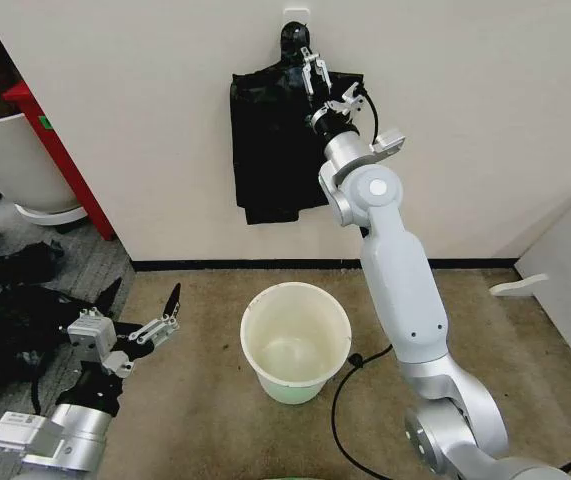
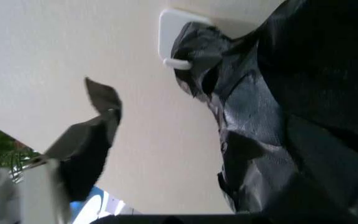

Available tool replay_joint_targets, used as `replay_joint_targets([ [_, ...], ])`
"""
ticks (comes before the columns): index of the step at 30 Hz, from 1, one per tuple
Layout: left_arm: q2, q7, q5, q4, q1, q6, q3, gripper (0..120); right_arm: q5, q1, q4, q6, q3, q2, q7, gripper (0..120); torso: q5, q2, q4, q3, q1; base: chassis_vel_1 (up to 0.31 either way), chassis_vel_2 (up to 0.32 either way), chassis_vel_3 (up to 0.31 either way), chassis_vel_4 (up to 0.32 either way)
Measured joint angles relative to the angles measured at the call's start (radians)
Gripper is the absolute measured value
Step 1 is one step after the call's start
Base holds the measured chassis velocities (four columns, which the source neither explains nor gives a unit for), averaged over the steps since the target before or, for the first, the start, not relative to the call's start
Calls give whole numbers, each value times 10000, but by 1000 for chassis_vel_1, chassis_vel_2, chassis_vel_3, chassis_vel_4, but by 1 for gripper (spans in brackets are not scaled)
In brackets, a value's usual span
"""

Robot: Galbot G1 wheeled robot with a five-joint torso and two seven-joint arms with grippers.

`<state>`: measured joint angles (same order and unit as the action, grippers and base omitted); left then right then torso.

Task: Place the garbage bag over the trash bin.

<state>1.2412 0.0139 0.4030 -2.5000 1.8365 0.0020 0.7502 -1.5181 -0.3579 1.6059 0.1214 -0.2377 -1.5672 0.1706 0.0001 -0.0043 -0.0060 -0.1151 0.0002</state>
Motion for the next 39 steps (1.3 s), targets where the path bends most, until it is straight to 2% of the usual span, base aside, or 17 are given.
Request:
replay_joint_targets([
  [5, 10, 14, -38, 0, -26, -5, -40, 100, 70, -46, 94, -10, 183, 48, -5, 69, 0, 0, 0, 0, 0, 0, 0, 0, 0],
  [6, 10, 14, -38, 0, -26, -5, -40, 100, 70, -46, 94, -10, 183, 48, -5, 69, 0, 0, 0, 0, 0, 0, 0, 0, 0],
  [12, 31, 22, -54, 0, -19, -30, -59, 100, 231, -55, -6, -38, 252, 66, -23, 44, 0, 0, 0, 0, 0, 0, 0, 0, 0],
  [15, 35, 23, -56, 0, -12, -41, -59, 100, 244, -41, -50, -51, 259, 66, -13, 38, 0, 0, 0, 0, 0, 0, 0, 0, 0],
  [19, 42, 25, -57, 0, -4, -54, -63, 100, 227, -35, -64, -109, 261, 78, 66, 19, 0, 0, 0, 0, 0, 0, 0, 0, 0],
  [20, 42, 25, -57, 0, -4, -54, -63, 100, 227, -35, -64, -109, 261, 78, 66, 19, 0, 0, 0, 0, 0, 0, 0, 0, 0],
  [25, 42, 35, -57, 0, -18, -70, -85, 100, 137, -58, -2, -158, 314, 148, 153, 0, 0, 0, 0, 0, 0, 0, 0, 0, 0],
  [39, 71, 64, -65, 0, 28, -158, -106, 100, 37, -258, 38, -198, 391, 176, 240, 0, 0, 0, 0, 0, 0, 0, 0, 0, 0],
])
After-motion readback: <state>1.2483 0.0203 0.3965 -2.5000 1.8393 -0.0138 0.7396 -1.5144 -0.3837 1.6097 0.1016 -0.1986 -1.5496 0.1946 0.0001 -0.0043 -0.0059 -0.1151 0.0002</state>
